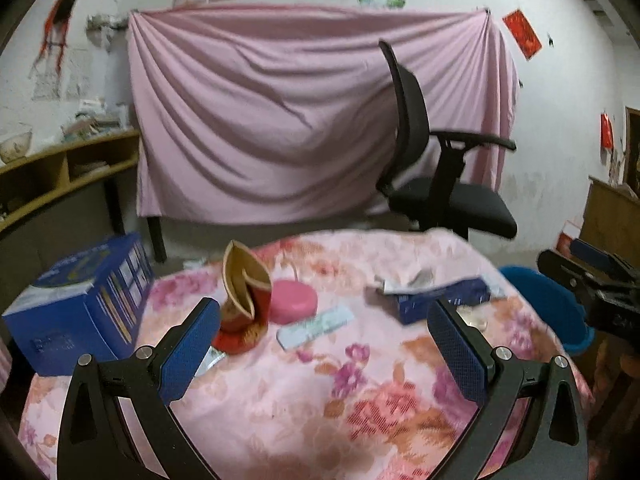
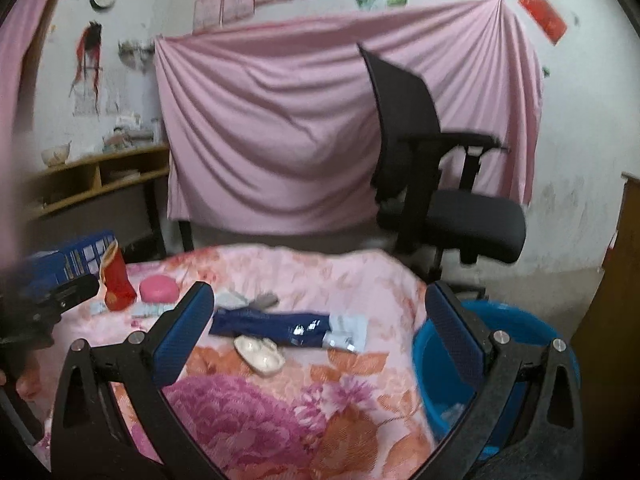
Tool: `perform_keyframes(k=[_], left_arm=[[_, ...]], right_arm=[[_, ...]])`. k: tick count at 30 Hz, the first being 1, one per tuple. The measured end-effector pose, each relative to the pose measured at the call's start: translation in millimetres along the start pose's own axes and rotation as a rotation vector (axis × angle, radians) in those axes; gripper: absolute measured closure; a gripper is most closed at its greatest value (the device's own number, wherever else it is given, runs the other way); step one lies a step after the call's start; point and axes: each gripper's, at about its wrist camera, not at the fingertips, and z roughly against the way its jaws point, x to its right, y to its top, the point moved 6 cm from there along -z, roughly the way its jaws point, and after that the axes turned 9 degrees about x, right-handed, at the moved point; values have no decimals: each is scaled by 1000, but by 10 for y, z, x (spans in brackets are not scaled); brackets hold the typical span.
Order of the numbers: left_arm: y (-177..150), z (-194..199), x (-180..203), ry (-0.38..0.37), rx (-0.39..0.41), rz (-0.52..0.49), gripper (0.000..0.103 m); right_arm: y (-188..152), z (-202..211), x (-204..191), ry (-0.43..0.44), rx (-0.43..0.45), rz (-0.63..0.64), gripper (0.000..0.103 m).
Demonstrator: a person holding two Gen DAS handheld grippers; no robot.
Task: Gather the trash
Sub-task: 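Move both tools back over the remaining items on the bed, then grasp the white earbud case with the right tool while the left tool grasps the white toothpaste tube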
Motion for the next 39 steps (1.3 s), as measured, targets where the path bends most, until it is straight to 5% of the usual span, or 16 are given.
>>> perform_keyframes(k=[13,23,29,39], left_arm=[[-257,-506,-63,-145,-242,39,18],[-302,-855,-39,-168,-313,-62,19],[-381,-1036,-85,-153,-380,-62,42],[-438,-1049,-93,-170,-444,-65,80]], right_arm=[[-492,-532,-142,149,-339,-88,1],[-737,-733,-446,220,-490,-26,20],[-749,-725,-409,225,-495,-46,46],[-742,-679,-426,240,-497,-41,47]])
